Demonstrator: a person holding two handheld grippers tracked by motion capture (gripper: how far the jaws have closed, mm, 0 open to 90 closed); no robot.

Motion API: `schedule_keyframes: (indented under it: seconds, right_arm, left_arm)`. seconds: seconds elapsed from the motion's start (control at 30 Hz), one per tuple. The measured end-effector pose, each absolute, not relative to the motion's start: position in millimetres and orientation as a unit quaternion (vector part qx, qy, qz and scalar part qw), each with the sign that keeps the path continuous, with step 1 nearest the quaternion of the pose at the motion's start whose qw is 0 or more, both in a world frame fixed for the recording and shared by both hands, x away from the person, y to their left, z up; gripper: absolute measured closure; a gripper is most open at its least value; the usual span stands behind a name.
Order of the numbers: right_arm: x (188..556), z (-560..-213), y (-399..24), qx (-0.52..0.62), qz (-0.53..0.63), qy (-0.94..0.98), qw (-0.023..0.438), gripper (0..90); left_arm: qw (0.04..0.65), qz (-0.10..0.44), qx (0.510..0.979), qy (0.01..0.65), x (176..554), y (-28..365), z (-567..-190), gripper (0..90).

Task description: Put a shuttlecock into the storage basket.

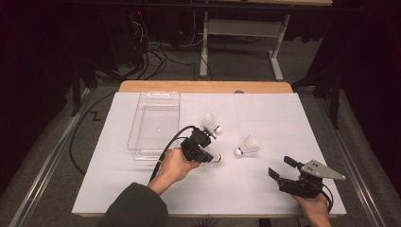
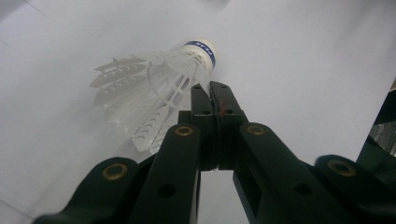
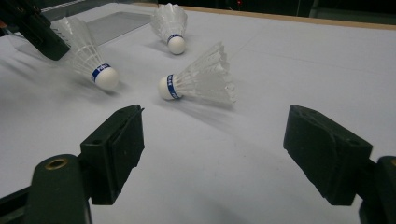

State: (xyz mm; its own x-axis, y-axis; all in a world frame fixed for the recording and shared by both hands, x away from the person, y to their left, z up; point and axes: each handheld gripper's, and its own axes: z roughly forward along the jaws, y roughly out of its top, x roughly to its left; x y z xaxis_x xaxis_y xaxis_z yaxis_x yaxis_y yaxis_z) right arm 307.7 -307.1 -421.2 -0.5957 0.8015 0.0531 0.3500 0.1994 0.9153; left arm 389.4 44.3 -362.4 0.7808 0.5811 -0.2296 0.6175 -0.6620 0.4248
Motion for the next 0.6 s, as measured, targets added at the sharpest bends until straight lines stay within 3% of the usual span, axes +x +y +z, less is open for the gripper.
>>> schedule_keyframes:
  seconds: [0.6]
  right_arm:
    - [307, -422, -307, 0.379, 0.504, 0.740, 0.232, 20.9]
  left_arm:
    - [0.261, -0.014, 0.904, 0.338, 387, 63, -343, 89.7]
